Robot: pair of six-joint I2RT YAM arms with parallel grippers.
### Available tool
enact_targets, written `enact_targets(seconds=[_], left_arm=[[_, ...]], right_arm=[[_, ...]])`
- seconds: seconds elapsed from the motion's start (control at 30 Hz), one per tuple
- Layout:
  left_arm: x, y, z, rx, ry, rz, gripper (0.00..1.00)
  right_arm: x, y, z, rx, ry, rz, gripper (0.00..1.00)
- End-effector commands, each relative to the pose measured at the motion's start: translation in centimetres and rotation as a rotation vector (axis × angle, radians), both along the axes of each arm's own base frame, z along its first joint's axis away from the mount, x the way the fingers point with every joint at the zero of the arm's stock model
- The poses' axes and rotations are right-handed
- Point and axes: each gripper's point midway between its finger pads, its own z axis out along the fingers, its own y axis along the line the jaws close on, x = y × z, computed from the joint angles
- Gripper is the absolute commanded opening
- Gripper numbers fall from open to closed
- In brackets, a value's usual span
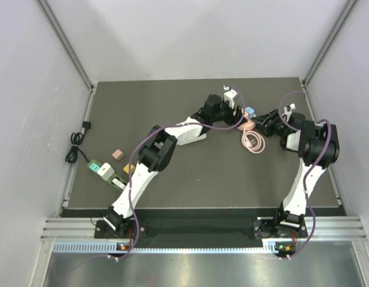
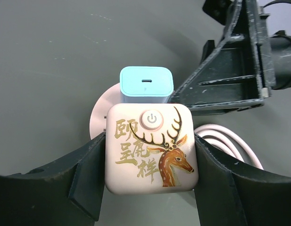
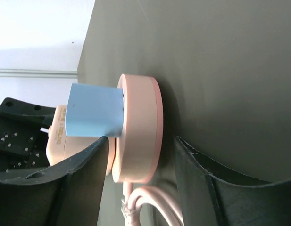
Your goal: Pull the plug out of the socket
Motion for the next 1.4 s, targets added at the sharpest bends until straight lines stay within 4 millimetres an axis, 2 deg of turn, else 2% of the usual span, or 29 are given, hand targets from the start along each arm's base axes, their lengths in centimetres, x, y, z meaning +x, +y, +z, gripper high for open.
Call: enact_targets(seconds=[0.0, 0.13, 0.3, 0.4, 0.43, 0.47, 0.5, 0.53, 0.57, 0.6, 0.7, 0.73, 0.8, 0.83, 0.87, 0.9, 0.97, 1.0, 1.07, 1.1, 1.13, 1.17, 1.2, 1.23, 1.37], left_arm=[[-1.1, -1.4, 10.7, -0.192, -0.167, -0.064, 0.00], [-1.1, -1.7, 11.0, -0.212, -0.172, -0.065, 0.00], [-0.8, -2.2, 11.1, -0.243, -0.160, -0.061, 0.00], [-0.6, -2.2, 11.4, -0.273, -0.144, -0.048, 0.00], [-0.4, -2.2, 11.5, -0.284, -0.135, -0.035, 0.00], [-0.4, -2.2, 12.2, -0.320, -0.121, -0.031, 0.00], [-0.2, -1.9, 12.5, -0.348, -0.110, -0.030, 0.00], [-0.3, -1.6, 13.0, -0.389, -0.099, -0.038, 0.00], [-0.5, -1.5, 12.5, -0.433, -0.025, -0.049, 0.00], [-0.2, -0.8, 13.7, -0.495, -0.045, -0.057, 0.00], [0.2, -0.2, 13.3, -0.544, 0.006, -0.064, 0.00], [0.3, -0.1, 13.1, -0.546, 0.008, -0.061, 0.00], [0.3, -0.2, 13.1, -0.518, -0.026, -0.041, 0.00], [0.4, -0.4, 12.1, -0.464, -0.018, -0.012, 0.00], [0.4, -0.2, 12.6, -0.390, -0.121, 0.011, 0.00], [0.1, -0.9, 12.4, -0.335, -0.167, 0.064, 0.00], [-0.4, -1.1, 12.0, -0.180, -0.286, 0.114, 0.00], [-0.7, -1.3, 12.1, -0.169, -0.301, 0.138, 0.00], [-1.0, -1.1, 12.7, -0.245, -0.256, 0.129, 0.00], [-0.2, -0.3, 12.8, -0.286, -0.219, 0.130, 0.00], [-0.5, -0.3, 11.8, -0.326, -0.162, 0.064, 0.00], [-0.5, 0.3, 13.8, -0.483, -0.083, 0.045, 0.00], [0.7, 2.0, 13.9, -0.547, -0.046, 0.048, 0.00], [0.9, 2.4, 13.1, -0.589, -0.007, 0.019, 0.00], [2.6, 4.4, 12.6, -0.597, 0.030, 0.097, 0.00]], right_arm=[[0.9, 0.4, 1.0, -0.010, -0.058, 0.017, 0.55], [0.9, 0.7, 1.3, 0.006, -0.074, 0.025, 0.50], [0.9, 0.9, 1.3, 0.008, -0.077, 0.025, 0.35], [1.2, 0.6, 1.2, -0.031, -0.074, 0.001, 0.05], [1.3, 0.4, 0.9, -0.055, -0.060, -0.014, 0.00], [1.0, 0.2, 0.9, -0.100, -0.042, -0.022, 0.00], [1.4, -0.8, 0.5, -0.159, -0.021, -0.084, 0.00], [0.8, -1.0, -0.5, -0.199, 0.047, -0.101, 0.00], [0.7, -1.6, -0.6, -0.262, 0.041, -0.114, 0.00], [0.8, -2.2, 0.4, -0.299, 0.027, -0.141, 0.00], [0.5, -4.0, 0.0, -0.378, 0.066, -0.234, 0.00], [0.2, -4.0, -0.4, -0.386, 0.091, -0.239, 0.00], [0.2, -4.3, -0.6, -0.411, 0.113, -0.251, 0.00], [0.3, -4.5, -0.8, -0.438, 0.130, -0.273, 0.00], [0.1, -4.7, -0.9, -0.452, 0.150, -0.281, 0.00], [0.1, -4.9, -1.1, -0.464, 0.164, -0.297, 0.00], [0.1, -4.9, -1.2, -0.471, 0.178, -0.302, 0.00], [0.1, -4.9, -1.4, -0.470, 0.185, -0.303, 0.00], [0.1, -5.0, -1.4, -0.465, 0.189, -0.307, 0.00], [0.1, -5.0, -1.3, -0.461, 0.189, -0.311, 0.00], [0.1, -5.2, -1.4, -0.456, 0.187, -0.316, 0.00], [0.0, -5.3, -1.4, -0.445, 0.188, -0.321, 0.00], [0.0, -5.3, -1.4, -0.433, 0.185, -0.319, 0.00], [-0.2, -5.7, -1.5, -0.423, 0.183, -0.328, 0.00], [-0.4, -6.0, -1.5, -0.396, 0.184, -0.342, 0.00]])
